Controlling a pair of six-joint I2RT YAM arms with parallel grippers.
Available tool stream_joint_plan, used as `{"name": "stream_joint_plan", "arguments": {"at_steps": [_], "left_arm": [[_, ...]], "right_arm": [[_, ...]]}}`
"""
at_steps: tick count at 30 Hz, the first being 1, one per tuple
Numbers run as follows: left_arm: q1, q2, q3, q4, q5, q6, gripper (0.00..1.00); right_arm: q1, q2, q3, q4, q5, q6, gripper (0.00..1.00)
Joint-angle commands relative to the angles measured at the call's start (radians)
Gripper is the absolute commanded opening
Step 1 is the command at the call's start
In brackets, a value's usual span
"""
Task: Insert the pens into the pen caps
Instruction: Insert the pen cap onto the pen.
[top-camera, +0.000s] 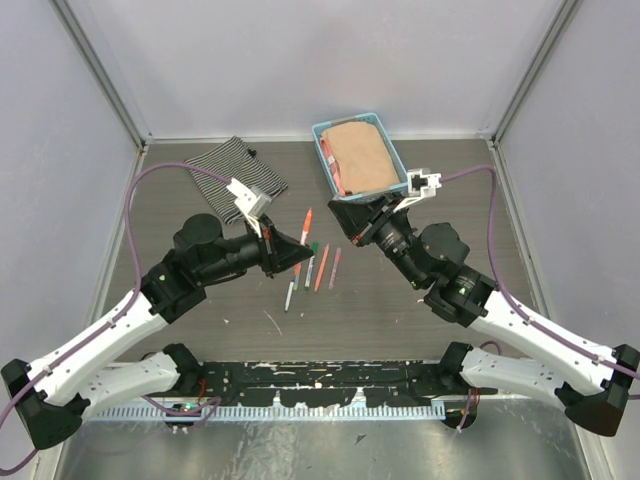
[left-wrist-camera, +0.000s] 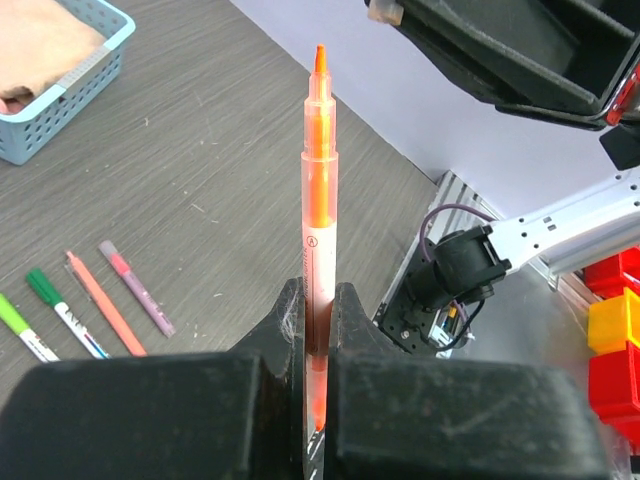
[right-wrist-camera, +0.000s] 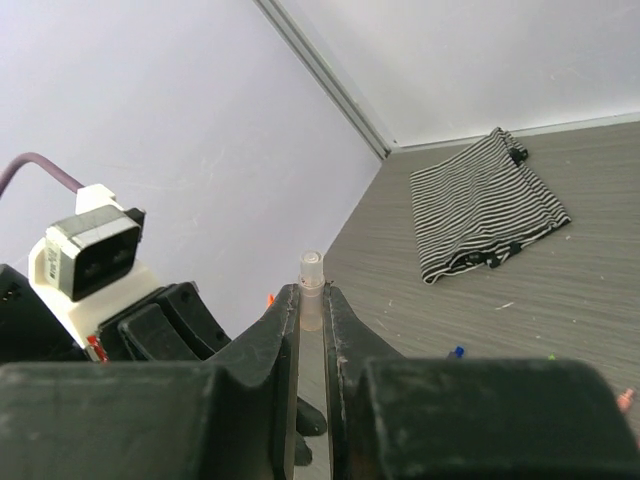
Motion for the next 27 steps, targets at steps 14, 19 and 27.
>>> {"name": "stream_joint_plan", "arguments": {"at_steps": [14,19,27], "left_arm": [[-0.034,0.018,-0.009,0.051,0.059,0.023,0.00],[-0.036,0.014,-0.008,0.050,0.056,0.026,0.00],[-0.038,0.013,-0.007,0.045,0.053,0.028,0.00]], "right_arm": [[0.000,0.030,0.053,0.130,-0.072,0.000,0.14],[0.000,0.039,0.057,0.122,-0.071,0.003,0.14],[0.000,0.056,0.064,0.111,-0.112,0.008,0.14]]}}
